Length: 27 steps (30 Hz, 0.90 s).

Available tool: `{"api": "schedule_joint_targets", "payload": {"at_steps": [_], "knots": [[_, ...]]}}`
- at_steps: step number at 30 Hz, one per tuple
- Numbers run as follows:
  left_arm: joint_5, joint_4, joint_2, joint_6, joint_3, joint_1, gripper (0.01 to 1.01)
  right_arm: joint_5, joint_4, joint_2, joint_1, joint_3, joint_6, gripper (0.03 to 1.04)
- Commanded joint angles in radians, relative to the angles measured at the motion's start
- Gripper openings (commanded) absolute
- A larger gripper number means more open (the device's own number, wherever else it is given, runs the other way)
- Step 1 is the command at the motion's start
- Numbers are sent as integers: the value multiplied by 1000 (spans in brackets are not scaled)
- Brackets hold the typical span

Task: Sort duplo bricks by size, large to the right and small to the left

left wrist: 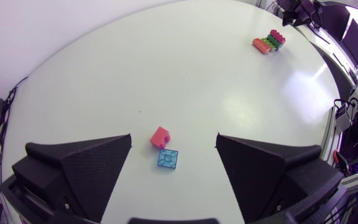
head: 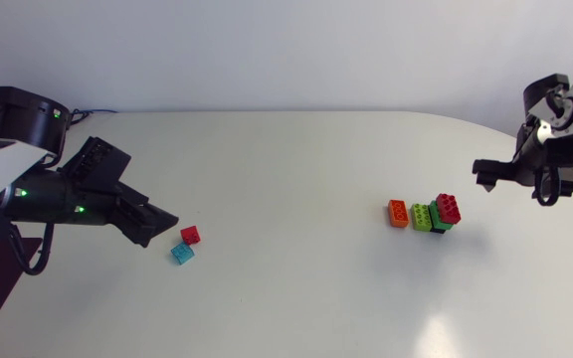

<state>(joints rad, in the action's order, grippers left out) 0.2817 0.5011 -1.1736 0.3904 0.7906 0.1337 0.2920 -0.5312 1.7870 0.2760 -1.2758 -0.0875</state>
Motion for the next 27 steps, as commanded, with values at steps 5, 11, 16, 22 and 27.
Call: {"api": "schedule_joint_targets", "payload": {"at_steps": [5,11,16,22,27], "knots": [[8,22,32,-30,-17,15,946,-70,33,120,-1,72,25,992],[5,36,52,-25,-21,6,946,-174,17,140,-12,66,22,992],[5,37,60,-24,-31,6,946,-217,0,144,-26,73,19,992],[5,40,63,-24,-31,6,946,-232,5,146,-51,95,14,992],[5,45,71,-22,-33,6,946,-232,11,147,-69,99,3,992]]}}
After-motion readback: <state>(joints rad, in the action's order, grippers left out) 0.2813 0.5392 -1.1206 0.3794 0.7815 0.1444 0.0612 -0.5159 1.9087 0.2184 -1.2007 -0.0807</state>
